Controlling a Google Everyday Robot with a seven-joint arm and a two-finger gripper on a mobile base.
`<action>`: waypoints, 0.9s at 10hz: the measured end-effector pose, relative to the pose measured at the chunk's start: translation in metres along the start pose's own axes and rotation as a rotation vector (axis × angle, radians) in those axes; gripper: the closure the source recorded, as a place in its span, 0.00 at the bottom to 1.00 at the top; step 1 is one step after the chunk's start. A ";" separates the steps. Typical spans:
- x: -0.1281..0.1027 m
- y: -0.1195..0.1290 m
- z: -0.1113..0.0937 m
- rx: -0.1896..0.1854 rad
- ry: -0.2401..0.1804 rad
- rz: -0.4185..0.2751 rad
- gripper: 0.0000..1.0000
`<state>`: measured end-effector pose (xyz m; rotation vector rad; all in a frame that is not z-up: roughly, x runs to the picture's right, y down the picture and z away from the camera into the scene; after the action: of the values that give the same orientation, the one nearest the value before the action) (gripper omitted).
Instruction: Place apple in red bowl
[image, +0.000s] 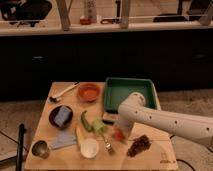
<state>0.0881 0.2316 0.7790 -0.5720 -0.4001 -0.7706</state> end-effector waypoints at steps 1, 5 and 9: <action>0.001 -0.003 -0.008 0.008 0.004 -0.010 1.00; 0.009 -0.015 -0.042 0.058 0.010 -0.041 1.00; 0.022 -0.030 -0.066 0.092 0.025 -0.058 1.00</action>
<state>0.0887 0.1619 0.7489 -0.4662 -0.4285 -0.8099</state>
